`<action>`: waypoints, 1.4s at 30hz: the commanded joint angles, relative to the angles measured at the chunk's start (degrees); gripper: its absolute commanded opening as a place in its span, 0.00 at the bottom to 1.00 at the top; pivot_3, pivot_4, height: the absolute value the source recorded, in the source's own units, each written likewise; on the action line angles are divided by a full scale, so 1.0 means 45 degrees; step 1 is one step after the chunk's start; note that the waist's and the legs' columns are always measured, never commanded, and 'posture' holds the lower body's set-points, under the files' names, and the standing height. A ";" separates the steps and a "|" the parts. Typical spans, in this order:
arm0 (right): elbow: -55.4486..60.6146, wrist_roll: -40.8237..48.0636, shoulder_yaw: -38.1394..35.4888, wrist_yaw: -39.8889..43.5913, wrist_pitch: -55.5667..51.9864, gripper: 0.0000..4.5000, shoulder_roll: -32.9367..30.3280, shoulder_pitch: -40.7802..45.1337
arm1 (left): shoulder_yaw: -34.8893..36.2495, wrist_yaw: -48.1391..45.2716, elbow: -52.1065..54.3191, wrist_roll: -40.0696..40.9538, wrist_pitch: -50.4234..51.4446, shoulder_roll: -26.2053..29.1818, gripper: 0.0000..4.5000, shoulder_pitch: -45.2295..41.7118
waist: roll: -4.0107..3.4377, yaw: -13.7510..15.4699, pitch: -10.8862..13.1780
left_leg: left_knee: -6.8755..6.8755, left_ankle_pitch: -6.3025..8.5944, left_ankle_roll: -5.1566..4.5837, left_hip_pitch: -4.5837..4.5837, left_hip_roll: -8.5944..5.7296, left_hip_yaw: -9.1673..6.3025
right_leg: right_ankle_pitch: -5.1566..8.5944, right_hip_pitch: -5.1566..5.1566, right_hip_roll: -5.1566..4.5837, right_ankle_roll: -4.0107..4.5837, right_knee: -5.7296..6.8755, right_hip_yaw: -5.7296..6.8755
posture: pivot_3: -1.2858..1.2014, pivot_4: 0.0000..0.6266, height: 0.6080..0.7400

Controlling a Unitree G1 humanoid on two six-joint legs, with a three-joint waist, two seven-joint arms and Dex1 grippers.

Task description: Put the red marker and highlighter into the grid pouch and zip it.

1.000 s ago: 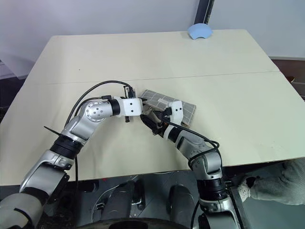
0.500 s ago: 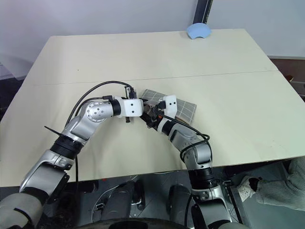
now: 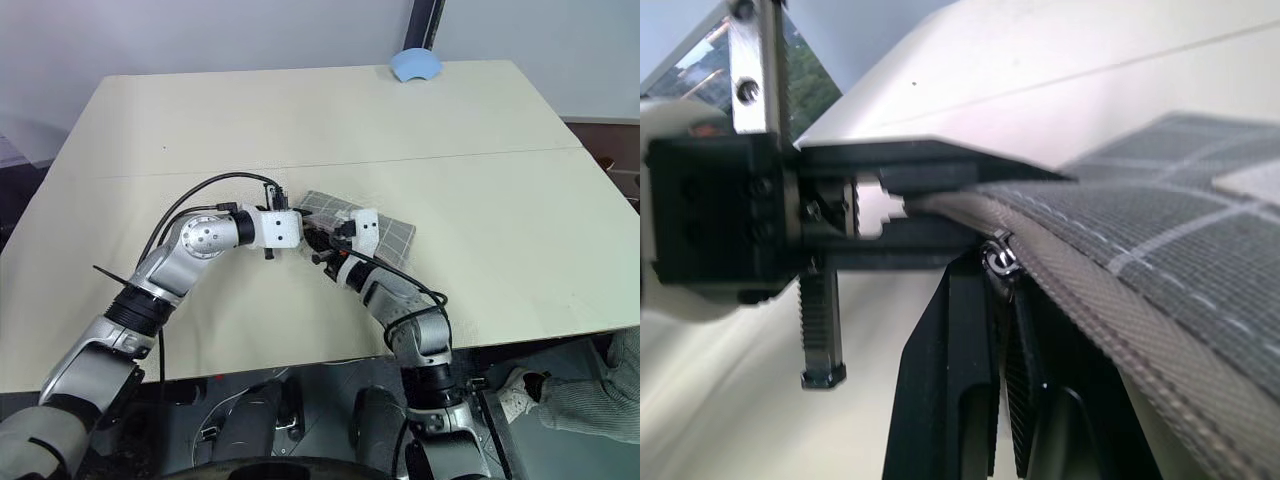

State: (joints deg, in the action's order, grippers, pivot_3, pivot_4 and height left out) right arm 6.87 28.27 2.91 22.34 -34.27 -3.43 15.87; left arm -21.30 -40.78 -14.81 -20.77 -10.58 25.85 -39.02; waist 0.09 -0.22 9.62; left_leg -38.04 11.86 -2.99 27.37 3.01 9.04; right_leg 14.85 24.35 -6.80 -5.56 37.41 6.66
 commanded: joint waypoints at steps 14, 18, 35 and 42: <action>0.3432 0.1252 -0.1946 0.0930 -0.1478 0.01 -0.3628 -0.2694 | 0.0799 0.0623 -0.0894 0.0034 -0.0794 0.1118 0.00 -0.0239 | 0.0000 -0.0081 0.0000 | 0.0003 0.0002 -0.0004 0.0000 0.0001 -0.0009 | 0.0000 0.0000 -0.0004 0.0001 0.0000 -0.0001 | 0.52 0.24 1.00; 0.3157 0.1237 -0.2313 0.1072 -0.1331 0.01 -0.4228 -0.2702 | 0.0829 0.0856 -0.1361 0.0101 -0.1051 0.1339 0.00 -0.0250 | 0.0000 -0.0091 0.0000 | 0.0003 0.0002 -0.0005 0.0000 0.0001 -0.0010 | 0.0001 0.0000 -0.0004 0.0002 -0.0004 -0.0001 | 0.52 0.24 1.00; 0.2542 0.1080 -0.2187 0.1554 -0.1245 0.68 -0.4692 -0.1702 | 0.2116 -0.0542 0.0086 0.3826 0.2300 -0.0013 0.47 0.1043 | 0.0000 -0.0087 0.0000 | 0.0001 -0.0001 -0.0006 -0.0001 0.0001 -0.0010 | 0.0000 -0.0002 -0.0001 -0.0002 0.0002 -0.0001 | 0.52 0.24 1.00; 0.2928 0.1288 -0.2742 0.2095 -0.1536 1.00 -0.5818 -0.2359 | 0.2569 -0.2377 0.0980 0.5180 0.2396 0.0804 0.90 0.1809 | 0.0000 -0.0073 0.0000 | -0.0003 -0.0001 -0.0007 -0.0002 -0.0004 -0.0012 | 0.0000 -0.0009 -0.0004 -0.0001 0.0000 -0.0001 | 0.52 0.24 1.00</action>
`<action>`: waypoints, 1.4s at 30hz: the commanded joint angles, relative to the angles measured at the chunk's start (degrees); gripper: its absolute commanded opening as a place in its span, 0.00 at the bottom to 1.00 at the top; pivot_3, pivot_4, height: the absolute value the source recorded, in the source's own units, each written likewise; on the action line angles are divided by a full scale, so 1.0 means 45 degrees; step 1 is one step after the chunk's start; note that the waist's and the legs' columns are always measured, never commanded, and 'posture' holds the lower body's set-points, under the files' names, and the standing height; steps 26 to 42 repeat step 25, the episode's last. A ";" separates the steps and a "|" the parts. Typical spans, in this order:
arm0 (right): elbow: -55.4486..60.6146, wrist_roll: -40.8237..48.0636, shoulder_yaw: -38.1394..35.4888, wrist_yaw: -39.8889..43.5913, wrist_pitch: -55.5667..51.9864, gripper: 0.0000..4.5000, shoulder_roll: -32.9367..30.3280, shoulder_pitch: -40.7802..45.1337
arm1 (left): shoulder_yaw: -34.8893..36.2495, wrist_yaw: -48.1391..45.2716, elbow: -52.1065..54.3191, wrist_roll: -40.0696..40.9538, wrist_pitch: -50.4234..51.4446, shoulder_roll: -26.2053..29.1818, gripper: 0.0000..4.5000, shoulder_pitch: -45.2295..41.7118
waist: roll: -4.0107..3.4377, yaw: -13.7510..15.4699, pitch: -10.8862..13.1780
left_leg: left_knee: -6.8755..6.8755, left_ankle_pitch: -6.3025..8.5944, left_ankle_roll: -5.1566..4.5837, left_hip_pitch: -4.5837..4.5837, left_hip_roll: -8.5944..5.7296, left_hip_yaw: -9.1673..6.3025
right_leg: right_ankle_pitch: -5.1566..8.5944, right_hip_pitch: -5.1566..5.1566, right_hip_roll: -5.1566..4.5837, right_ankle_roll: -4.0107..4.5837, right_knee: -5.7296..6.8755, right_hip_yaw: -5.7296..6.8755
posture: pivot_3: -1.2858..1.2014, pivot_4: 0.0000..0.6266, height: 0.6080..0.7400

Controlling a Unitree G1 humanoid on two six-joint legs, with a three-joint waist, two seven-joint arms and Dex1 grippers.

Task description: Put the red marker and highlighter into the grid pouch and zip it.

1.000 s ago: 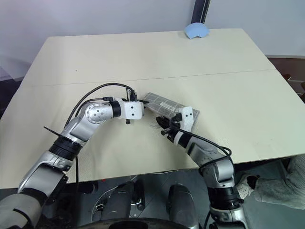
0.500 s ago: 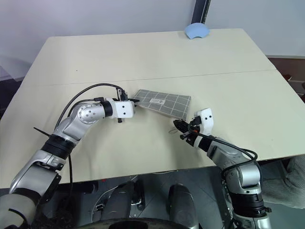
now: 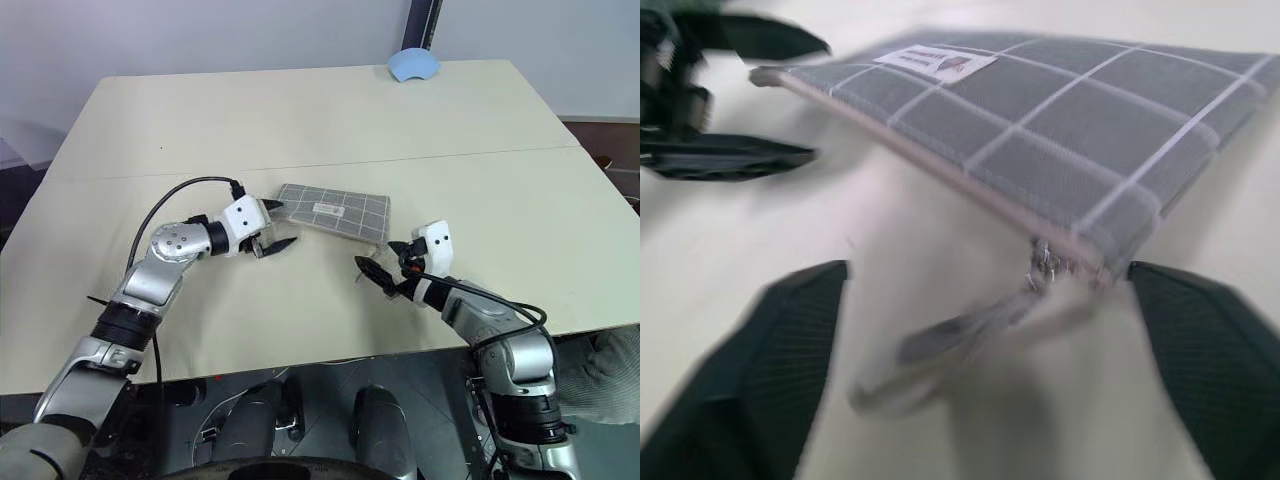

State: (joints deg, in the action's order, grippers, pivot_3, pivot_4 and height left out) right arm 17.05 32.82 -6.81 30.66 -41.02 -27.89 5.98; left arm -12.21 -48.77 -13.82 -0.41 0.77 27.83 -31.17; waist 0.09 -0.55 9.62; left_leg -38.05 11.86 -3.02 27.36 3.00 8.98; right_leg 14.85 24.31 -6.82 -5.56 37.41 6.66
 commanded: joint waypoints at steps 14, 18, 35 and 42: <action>0.2080 0.0360 -0.5193 0.3237 0.2275 1.00 -0.2867 -0.4537 | 0.4798 -0.2820 0.0586 0.5012 0.1493 0.2757 0.90 0.2268 | -0.0014 0.0211 -0.0007 | 0.0002 0.0025 0.0032 -0.0055 0.0004 -0.0018 | 0.0029 -0.0023 -0.0002 0.0053 -0.0060 0.0005 | 0.52 0.24 1.00; 0.1277 -0.0844 -0.5772 0.4724 0.4406 1.00 -0.3646 -0.5892 | 0.5300 -0.3157 -0.1137 0.5298 0.1138 0.3151 0.90 0.1991 | -0.0011 0.0273 -0.0006 | 0.0009 0.0029 0.0028 -0.0051 0.0001 -0.0011 | 0.0031 -0.0011 -0.0003 0.0055 -0.0075 0.0005 | 0.52 0.24 1.00; -0.0120 -0.1408 -0.5957 0.5227 0.5787 1.00 -0.3689 -0.6029 | 0.5367 -0.3116 -0.2671 0.4834 0.0150 0.3134 0.90 0.1918 | -0.0008 0.0282 -0.0006 | 0.0010 0.0033 0.0029 -0.0051 0.0001 -0.0014 | 0.0031 -0.0011 -0.0043 0.0063 -0.0090 0.0001 | 0.52 0.24 1.00; -0.0120 -0.1408 -0.5957 0.5227 0.5787 1.00 -0.3689 -0.6029 | 0.5367 -0.3116 -0.2671 0.4834 0.0150 0.3134 0.90 0.1918 | -0.0008 0.0282 -0.0006 | 0.0010 0.0033 0.0029 -0.0051 0.0001 -0.0014 | 0.0031 -0.0011 -0.0043 0.0063 -0.0090 0.0001 | 0.52 0.24 1.00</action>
